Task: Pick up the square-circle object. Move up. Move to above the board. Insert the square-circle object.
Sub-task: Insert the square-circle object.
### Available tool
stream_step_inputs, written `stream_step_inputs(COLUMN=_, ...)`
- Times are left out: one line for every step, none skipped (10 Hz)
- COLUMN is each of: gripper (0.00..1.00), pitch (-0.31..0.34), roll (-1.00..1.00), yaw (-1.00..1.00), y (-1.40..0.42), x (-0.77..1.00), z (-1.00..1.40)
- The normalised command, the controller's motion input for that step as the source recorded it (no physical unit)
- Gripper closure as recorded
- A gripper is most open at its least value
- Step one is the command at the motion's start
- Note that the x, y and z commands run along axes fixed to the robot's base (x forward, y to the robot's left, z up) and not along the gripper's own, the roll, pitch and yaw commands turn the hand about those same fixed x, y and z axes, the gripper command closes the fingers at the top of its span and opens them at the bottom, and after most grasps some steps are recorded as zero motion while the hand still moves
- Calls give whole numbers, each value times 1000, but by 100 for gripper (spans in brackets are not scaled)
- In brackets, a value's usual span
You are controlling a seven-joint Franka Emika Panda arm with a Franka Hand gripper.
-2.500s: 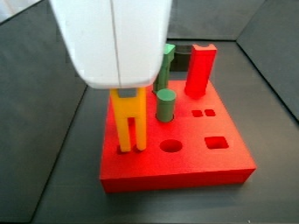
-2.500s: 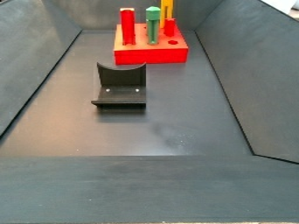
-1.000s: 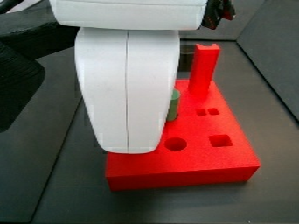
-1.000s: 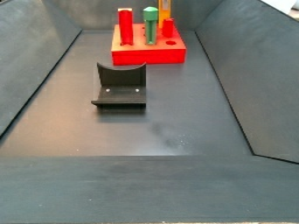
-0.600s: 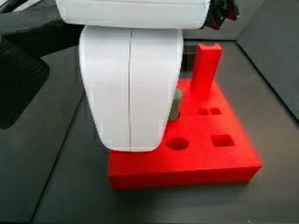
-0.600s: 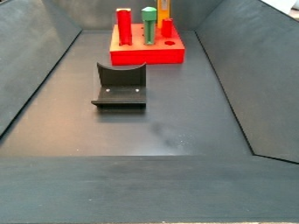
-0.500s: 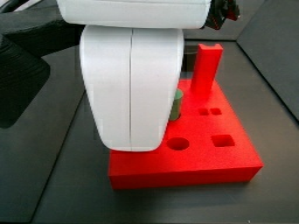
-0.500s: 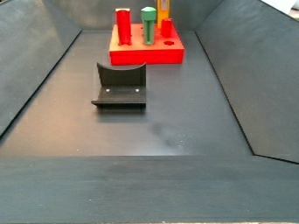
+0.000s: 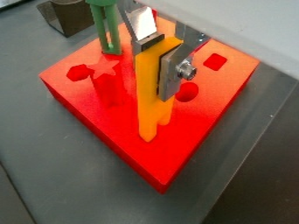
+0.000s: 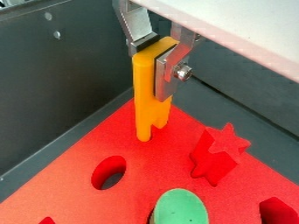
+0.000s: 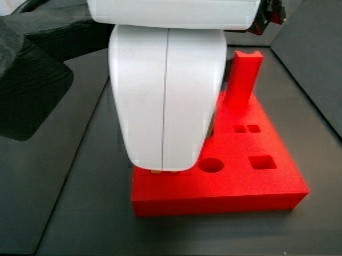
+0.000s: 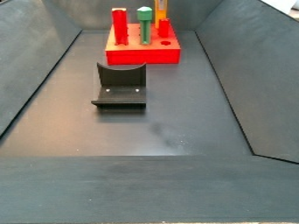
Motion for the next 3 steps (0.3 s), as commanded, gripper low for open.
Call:
stream_step_inputs(gripper=100, pitch=0, roll=10, yaw=0, y=0, x=0, z=0)
stream_step_inputs(gripper=100, pitch=0, roll=-13, yaw=0, y=0, x=0, z=0)
stream_step_inputs(gripper=100, pitch=0, roll=0, yaw=0, y=0, x=0, z=0)
